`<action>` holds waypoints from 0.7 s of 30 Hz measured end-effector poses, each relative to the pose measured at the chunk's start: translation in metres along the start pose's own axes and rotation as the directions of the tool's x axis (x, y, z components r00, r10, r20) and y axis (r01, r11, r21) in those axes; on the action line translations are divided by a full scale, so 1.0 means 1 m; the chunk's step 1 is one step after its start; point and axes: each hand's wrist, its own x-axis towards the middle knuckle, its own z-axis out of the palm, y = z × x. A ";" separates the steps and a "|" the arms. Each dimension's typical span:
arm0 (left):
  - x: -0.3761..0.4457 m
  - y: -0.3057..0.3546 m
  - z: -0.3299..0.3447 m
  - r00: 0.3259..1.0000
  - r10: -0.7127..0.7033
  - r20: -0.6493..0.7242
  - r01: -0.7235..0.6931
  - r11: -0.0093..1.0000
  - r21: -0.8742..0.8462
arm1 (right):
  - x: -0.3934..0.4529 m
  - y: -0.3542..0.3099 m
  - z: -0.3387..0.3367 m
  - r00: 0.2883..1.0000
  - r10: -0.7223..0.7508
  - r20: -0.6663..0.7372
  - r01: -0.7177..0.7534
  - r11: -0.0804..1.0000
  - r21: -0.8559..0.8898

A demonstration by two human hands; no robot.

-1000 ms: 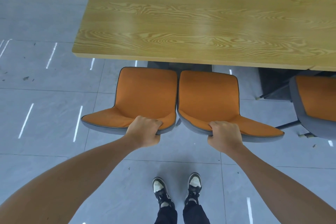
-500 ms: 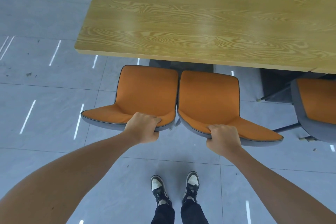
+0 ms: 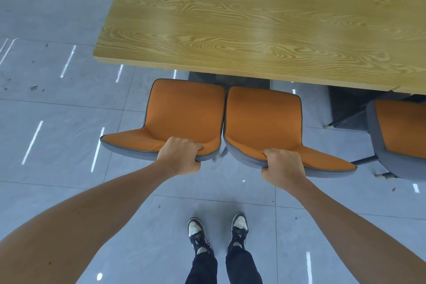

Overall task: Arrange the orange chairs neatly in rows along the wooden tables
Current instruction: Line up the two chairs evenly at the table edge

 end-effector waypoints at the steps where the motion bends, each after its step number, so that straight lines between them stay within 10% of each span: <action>1: 0.000 0.000 -0.002 1.000 -0.011 0.015 0.012 1.000 -0.005 | 0.000 0.000 0.001 1.000 -0.005 0.000 0.005 1.000 -0.008; 21: 0.002 0.007 -0.006 0.994 -0.084 0.065 0.090 0.991 -0.099 | 0.000 -0.016 -0.016 0.998 0.061 0.020 -0.063 0.994 0.088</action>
